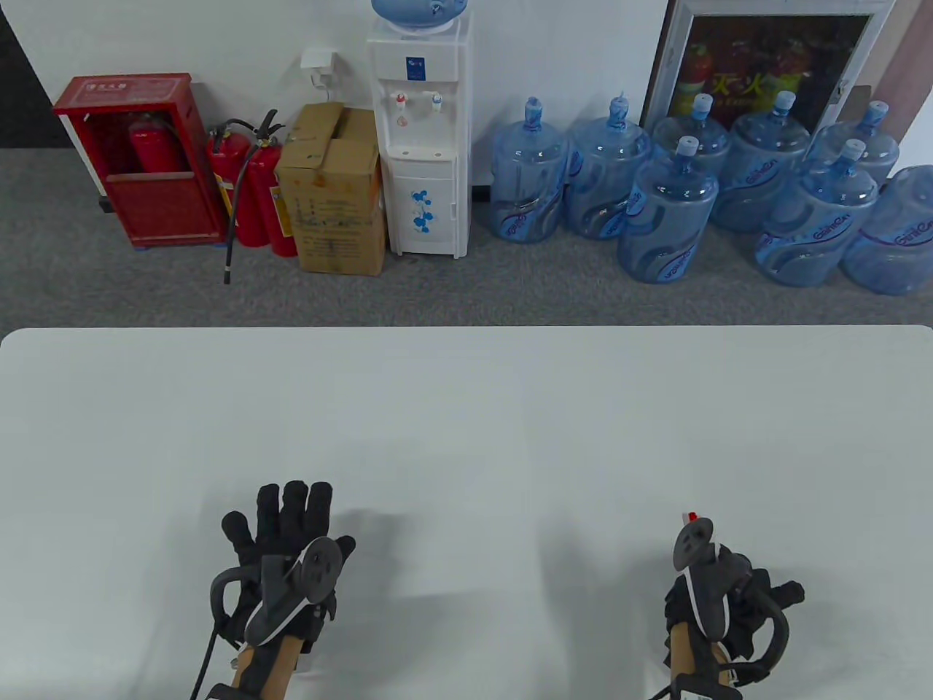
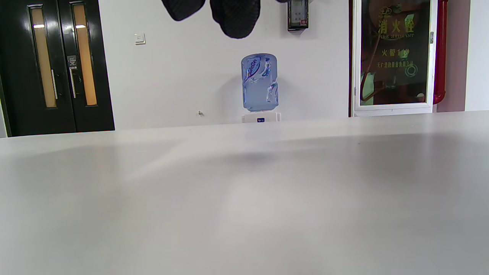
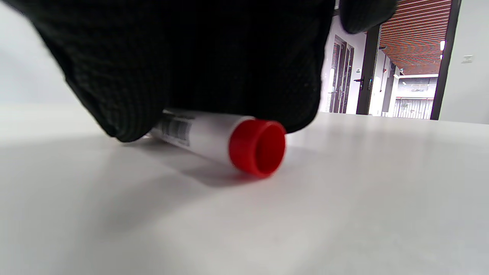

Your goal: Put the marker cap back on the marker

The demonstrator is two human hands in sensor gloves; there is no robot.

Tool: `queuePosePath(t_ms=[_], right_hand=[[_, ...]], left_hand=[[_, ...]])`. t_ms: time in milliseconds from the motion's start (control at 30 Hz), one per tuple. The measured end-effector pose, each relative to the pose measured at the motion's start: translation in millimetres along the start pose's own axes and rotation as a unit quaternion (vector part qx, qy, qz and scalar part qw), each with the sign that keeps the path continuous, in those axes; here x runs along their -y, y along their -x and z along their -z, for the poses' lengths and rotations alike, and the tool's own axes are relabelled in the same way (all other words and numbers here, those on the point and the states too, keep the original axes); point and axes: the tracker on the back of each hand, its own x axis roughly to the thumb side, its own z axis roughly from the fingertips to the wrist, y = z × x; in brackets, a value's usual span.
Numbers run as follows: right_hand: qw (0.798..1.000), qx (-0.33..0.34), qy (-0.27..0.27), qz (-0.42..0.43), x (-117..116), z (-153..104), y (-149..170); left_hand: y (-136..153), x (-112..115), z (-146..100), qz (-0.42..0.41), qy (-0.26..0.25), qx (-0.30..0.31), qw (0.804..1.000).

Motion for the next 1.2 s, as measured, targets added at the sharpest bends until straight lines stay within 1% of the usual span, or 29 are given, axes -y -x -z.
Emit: queuePosePath(t_ms=[467,600,700,767,867,967,1100,1200], right_hand=[[1.000,0.001,0.000,0.000,-0.6,-0.9,-0.4],[1.000,0.012,0.015,-0.012,2.7,-4.3,-3.5],[0.999,0.024,0.040,-0.008,14.7,-10.4,-6.9],[0.998,0.035,0.056,0.006,25.1,-16.0,-10.0],[0.994,0.071,0.075,0.048,45.5,-33.4,-18.5],[0.987,0.110,0.077,0.094,60.2,-53.2,-26.4],[0.972,0.171,0.070,0.143,74.1,-80.6,-42.1],[0.962,0.212,0.072,0.153,77.3,-96.7,-55.3]], left_hand=[[-0.9,-0.8,-1.1,0.000,0.005,0.001,1.000],[-1.2,-1.2,-1.3,0.000,0.005,0.001,1.000],[-1.3,-1.5,-1.3,-0.001,0.004,0.001,1.000],[-1.5,-1.9,-1.4,-0.002,0.003,0.001,1.000],[-2.2,-2.8,-1.6,-0.005,0.000,0.003,1.000],[-4.3,-5.1,-2.3,-0.006,-0.004,0.006,1.000],[-9.0,-10.0,-4.4,-0.005,-0.014,0.015,1.000],[-12.3,-13.0,-6.0,-0.004,-0.020,0.020,1.000]])
